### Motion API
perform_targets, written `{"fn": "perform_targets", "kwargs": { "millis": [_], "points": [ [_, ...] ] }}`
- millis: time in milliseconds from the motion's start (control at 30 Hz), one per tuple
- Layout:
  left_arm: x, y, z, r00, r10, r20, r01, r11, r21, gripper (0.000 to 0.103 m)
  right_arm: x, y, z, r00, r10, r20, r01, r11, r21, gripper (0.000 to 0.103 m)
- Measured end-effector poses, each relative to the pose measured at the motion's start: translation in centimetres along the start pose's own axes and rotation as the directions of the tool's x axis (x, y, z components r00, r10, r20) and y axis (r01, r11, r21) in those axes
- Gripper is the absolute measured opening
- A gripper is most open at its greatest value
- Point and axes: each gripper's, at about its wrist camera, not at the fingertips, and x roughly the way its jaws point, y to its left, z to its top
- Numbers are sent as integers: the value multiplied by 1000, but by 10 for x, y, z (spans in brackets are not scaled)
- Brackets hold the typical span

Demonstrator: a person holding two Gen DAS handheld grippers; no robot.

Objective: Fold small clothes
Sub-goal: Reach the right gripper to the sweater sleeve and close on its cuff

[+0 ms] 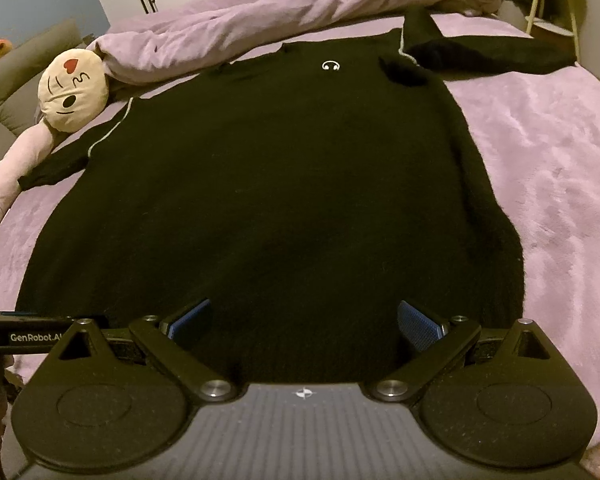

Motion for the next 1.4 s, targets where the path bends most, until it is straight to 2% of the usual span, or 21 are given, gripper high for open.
{"fn": "perform_targets", "kwargs": {
  "millis": [333, 600, 767, 867, 933, 967, 1000, 1033, 1067, 1100, 1167, 1200, 1267, 1300, 1367, 1400],
  "points": [
    [5, -6, 20, 1000, 16, 8, -16, 1000, -20, 103, 12, -10, 14, 999, 32, 8, -33, 999, 18, 99],
    [22, -24, 64, 995, 36, 88, -34, 999, -33, 103, 42, -42, 25, 1000, -7, -17, 8, 998, 56, 99],
    [44, -39, 109, 987, 43, 156, -32, 997, -68, 103, 49, -50, 15, 999, 52, 3, -52, 998, -26, 99],
    [62, -50, 134, 981, 53, 185, -37, 995, -92, 103, 49, -50, 16, 996, 76, -40, -81, 989, -125, 99],
    [75, -59, 146, 976, 72, 207, -52, 994, -99, 103, 42, -57, 26, 989, 134, -65, -142, 980, -141, 99],
    [82, -64, 151, 972, 82, 222, -62, 993, -97, 103, 36, -67, 35, 984, 175, -38, -178, 977, -114, 99],
    [90, -68, 155, 968, 99, 229, -79, 992, -94, 103, 26, -84, 48, 978, 206, 25, -204, 976, -74, 99],
    [99, -73, 160, 966, 112, 232, -93, 992, -89, 103, 19, -100, 61, 975, 202, 90, -199, 979, -43, 99],
    [107, -75, 161, 966, 118, 231, -100, 991, -88, 103, 14, -118, 75, 973, 166, 159, -167, 986, -5, 99],
    [116, -77, 162, 967, 122, 222, -104, 990, -92, 103, 10, -142, 94, 968, 94, 233, -109, 992, 55, 99],
    [125, -77, 159, 962, 113, 249, -84, 989, -124, 103, 13, -188, 126, 946, -10, 323, -47, 985, 168, 98],
    [126, -75, 153, 950, 108, 294, -68, 987, -145, 103, 19, -214, 142, 934, -52, 354, -36, 971, 238, 97],
    [130, -71, 142, 928, 91, 362, -30, 985, -171, 103, 39, -265, 173, 921, -139, 365, -15, 921, 389, 78],
    [132, -69, 139, 923, 82, 376, -13, 983, -182, 103, 53, -292, 189, 919, -164, 360, -18, 892, 452, 73],
    [133, -65, 140, 922, 62, 383, 15, 981, -196, 103, 78, -330, 211, 919, -208, 334, -15, 830, 558, 54],
    [134, -64, 139, 921, 58, 386, 21, 980, -198, 103, 92, -351, 223, 920, -219, 327, -28, 793, 609, 51]
  ]
}}
